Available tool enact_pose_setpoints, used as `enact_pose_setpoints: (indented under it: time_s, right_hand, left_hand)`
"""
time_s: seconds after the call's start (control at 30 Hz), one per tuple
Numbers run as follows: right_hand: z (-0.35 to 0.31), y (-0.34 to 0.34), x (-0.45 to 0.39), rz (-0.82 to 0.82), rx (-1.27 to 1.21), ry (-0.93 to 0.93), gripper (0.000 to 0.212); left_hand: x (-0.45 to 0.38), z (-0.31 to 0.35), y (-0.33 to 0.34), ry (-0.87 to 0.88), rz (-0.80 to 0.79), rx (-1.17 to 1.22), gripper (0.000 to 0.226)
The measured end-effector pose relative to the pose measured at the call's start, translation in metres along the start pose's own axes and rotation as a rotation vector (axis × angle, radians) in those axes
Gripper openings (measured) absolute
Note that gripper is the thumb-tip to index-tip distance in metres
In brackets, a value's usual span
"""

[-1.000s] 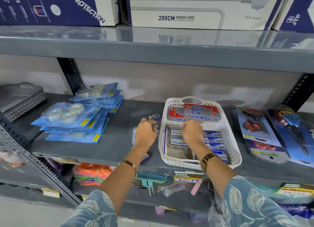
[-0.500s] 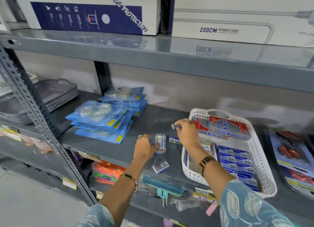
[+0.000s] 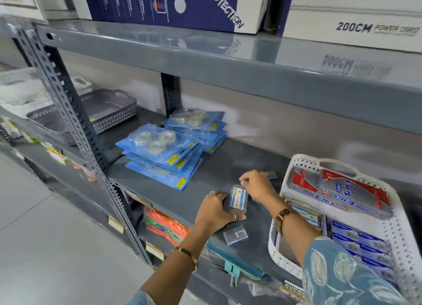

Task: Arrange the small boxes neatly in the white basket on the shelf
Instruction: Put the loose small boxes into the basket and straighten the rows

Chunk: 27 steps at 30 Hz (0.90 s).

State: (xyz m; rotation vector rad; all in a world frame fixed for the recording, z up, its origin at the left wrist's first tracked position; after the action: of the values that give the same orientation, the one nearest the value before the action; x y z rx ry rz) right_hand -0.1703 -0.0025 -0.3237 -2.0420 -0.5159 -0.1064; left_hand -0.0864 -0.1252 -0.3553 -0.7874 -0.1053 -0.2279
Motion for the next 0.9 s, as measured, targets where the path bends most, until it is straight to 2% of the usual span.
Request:
enact_pose_setpoints:
  time_s: [0.37,0.5,0.67,0.8,0.9]
  right_hand:
    - [-0.006,0.007,-0.005,-0.111,0.033,0.003,0.029]
    - [-0.008,0.006,-0.001,-0.129,0.028,0.016,0.029]
    - [-0.009,-0.004,0.004,-0.043,-0.076,0.023,0.024]
    - [-0.012,-0.015,0.013,0.028,-0.084,0.048,0.027]
    - [-0.009,-0.022,0.022,0.079,-0.123,0.102,0.029]
  left_hand:
    - [0.003,0.005,0.004,-0.002,-0.012,-0.139,0.069]
    - [0.002,0.008,0.003,-0.013,-0.035,-0.129,0.062]
    - [0.004,0.006,-0.004,-0.065,-0.036,-0.106,0.062]
    - [0.007,0.012,-0.014,-0.076,-0.034,-0.12,0.069]
    - [0.009,0.021,-0.023,-0.057,-0.013,-0.144,0.064]
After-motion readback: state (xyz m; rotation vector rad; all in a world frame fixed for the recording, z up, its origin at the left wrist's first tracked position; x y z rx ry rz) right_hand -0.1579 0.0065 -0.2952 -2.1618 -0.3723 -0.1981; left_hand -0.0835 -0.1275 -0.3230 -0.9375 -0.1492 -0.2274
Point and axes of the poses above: each hand's wrist, its own x-axis away from the middle knuckle, its own y-axis out of the palm, z = x × y, the point moved 5 cm from there along -x, towards the middle knuckle, and after that the axes turned 15 degrees about -z, right-handed, at the moved point
